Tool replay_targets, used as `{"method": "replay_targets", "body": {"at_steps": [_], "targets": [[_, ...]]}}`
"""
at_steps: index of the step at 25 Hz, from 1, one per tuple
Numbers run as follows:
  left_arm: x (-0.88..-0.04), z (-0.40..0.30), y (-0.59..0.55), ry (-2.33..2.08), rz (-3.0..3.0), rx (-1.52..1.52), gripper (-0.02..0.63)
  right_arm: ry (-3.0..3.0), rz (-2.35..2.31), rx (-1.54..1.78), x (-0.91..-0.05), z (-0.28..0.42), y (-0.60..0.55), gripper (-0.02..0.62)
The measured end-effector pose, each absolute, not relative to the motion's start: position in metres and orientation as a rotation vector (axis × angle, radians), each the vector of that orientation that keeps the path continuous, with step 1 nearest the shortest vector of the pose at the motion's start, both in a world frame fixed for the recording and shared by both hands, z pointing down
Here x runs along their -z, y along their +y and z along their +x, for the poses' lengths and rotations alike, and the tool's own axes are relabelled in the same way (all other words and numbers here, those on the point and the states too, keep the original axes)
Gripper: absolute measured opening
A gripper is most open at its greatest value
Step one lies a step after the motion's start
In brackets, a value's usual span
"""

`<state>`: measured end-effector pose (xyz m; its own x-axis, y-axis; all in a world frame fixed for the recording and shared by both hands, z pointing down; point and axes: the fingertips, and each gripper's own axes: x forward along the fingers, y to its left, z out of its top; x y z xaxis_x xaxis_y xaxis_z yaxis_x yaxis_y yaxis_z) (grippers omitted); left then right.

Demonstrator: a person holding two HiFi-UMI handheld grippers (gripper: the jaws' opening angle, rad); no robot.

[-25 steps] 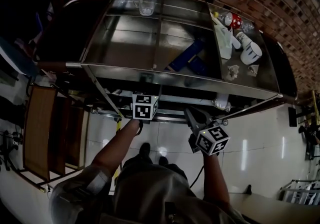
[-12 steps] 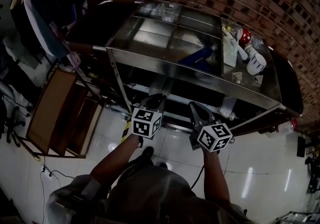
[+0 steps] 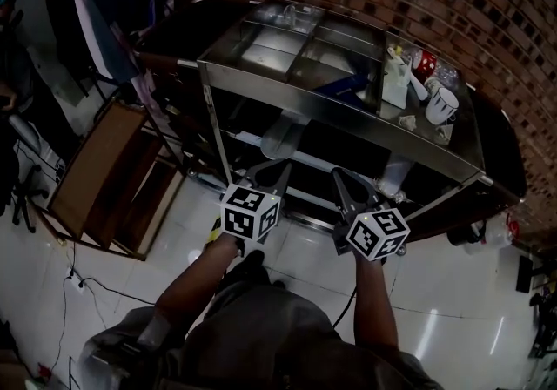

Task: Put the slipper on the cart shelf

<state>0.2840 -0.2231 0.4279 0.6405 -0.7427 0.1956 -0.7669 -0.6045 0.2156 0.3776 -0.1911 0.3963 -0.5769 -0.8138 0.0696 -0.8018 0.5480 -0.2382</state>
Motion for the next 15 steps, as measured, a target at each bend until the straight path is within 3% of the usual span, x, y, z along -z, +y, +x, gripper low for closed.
{"method": "replay_targets", "body": {"at_steps": [15], "targets": [[-0.408, 0.277, -0.206, -1.292, 2.579, -0.140, 0.008, 2.759, -1.340, 0.334, -0.382, 0.368, -0.179, 0.000]]}}
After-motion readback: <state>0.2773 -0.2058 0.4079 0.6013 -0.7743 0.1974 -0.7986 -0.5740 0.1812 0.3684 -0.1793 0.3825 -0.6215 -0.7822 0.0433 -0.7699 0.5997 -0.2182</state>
